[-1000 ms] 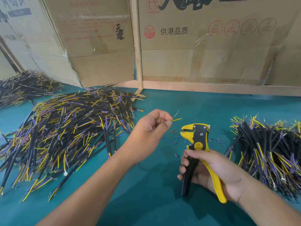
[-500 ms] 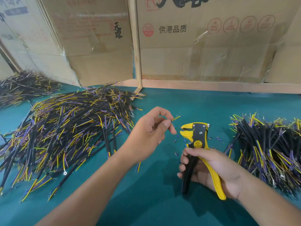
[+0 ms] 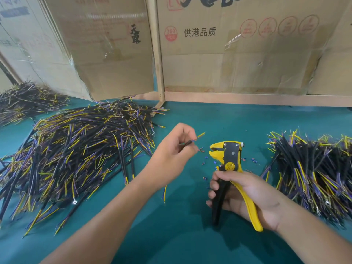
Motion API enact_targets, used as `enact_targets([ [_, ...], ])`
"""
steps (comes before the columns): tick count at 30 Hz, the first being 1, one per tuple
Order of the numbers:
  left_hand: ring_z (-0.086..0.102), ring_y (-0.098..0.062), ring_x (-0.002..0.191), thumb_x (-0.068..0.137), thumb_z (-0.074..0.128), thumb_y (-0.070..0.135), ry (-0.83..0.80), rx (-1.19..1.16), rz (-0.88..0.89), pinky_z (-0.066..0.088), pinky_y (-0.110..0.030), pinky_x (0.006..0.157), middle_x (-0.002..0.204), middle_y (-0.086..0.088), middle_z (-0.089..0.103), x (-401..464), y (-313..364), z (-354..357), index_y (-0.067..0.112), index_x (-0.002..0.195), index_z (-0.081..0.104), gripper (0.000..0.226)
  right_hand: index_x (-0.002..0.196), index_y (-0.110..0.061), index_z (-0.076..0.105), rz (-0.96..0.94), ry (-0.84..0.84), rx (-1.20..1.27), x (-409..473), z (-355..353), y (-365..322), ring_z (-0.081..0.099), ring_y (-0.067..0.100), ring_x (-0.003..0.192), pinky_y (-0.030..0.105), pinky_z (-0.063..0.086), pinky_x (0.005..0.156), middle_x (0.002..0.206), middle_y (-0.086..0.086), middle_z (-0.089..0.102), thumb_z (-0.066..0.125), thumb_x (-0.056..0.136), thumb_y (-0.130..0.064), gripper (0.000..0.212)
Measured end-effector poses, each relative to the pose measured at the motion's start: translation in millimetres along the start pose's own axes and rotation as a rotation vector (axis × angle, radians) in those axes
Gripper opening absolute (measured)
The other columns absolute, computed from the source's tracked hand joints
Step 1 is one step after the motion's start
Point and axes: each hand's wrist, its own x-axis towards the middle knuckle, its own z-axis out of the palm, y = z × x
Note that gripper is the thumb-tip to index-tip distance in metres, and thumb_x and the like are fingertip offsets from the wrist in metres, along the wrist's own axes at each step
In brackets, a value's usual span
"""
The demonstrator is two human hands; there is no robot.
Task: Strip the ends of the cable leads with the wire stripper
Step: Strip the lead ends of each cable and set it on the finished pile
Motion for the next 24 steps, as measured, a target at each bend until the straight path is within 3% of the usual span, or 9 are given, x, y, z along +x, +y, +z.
enact_targets([
  [4, 0.030, -0.014, 0.059, 0.079, 0.050, 0.012, 0.057, 0.167, 0.057, 0.030, -0.023, 0.053, 0.065, 0.005, 0.038, 0, -2, -1, 0.025, 0.087, 0.048, 0.016, 0.079, -0.004, 0.065, -0.013, -0.022, -0.008, 1, -1, 1, 0.058, 0.031, 0.069, 0.049, 0.055, 0.076, 0.077, 0.016, 0.054, 0.067, 0.087, -0.015, 0.013],
  [6, 0.030, -0.014, 0.055, 0.080, 0.053, 0.014, 0.115, 0.169, 0.051, 0.030, -0.022, 0.051, 0.061, 0.007, 0.039, 0, -4, -1, 0.026, 0.086, 0.050, 0.014, 0.079, -0.005, 0.065, -0.013, -0.025, -0.004, 1, -1, 1, 0.057, 0.031, 0.069, 0.050, 0.055, 0.076, 0.077, 0.016, 0.054, 0.067, 0.087, -0.014, 0.013],
  [10, 0.030, -0.015, 0.054, 0.083, 0.056, 0.018, 0.138, 0.190, 0.047, 0.029, -0.025, 0.049, 0.060, -0.006, 0.041, 2, -7, 0, 0.026, 0.084, 0.051, 0.010, 0.080, -0.003, 0.064, -0.028, -0.021, 0.007, 0, 1, 1, 0.057, 0.032, 0.067, 0.050, 0.056, 0.074, 0.076, 0.017, 0.053, 0.066, 0.087, -0.013, 0.012],
  [16, 0.028, -0.011, 0.052, 0.076, 0.048, 0.015, 0.156, 0.250, 0.057, 0.028, -0.019, 0.048, 0.058, 0.011, 0.037, 1, -7, -1, 0.028, 0.085, 0.049, 0.016, 0.088, -0.002, 0.060, -0.072, -0.111, -0.088, -9, 1, -5, 0.055, 0.033, 0.070, 0.050, 0.054, 0.074, 0.077, 0.017, 0.051, 0.067, 0.092, -0.012, 0.012],
  [24, 0.025, -0.012, 0.055, 0.077, 0.046, 0.008, 0.124, 0.330, 0.135, 0.027, -0.021, 0.049, 0.064, -0.007, 0.035, -1, -2, 3, 0.024, 0.085, 0.046, 0.018, 0.088, -0.004, 0.058, -0.124, -0.228, -0.196, -16, 2, -7, 0.054, 0.033, 0.070, 0.048, 0.053, 0.076, 0.077, 0.017, 0.049, 0.073, 0.084, -0.019, 0.021],
])
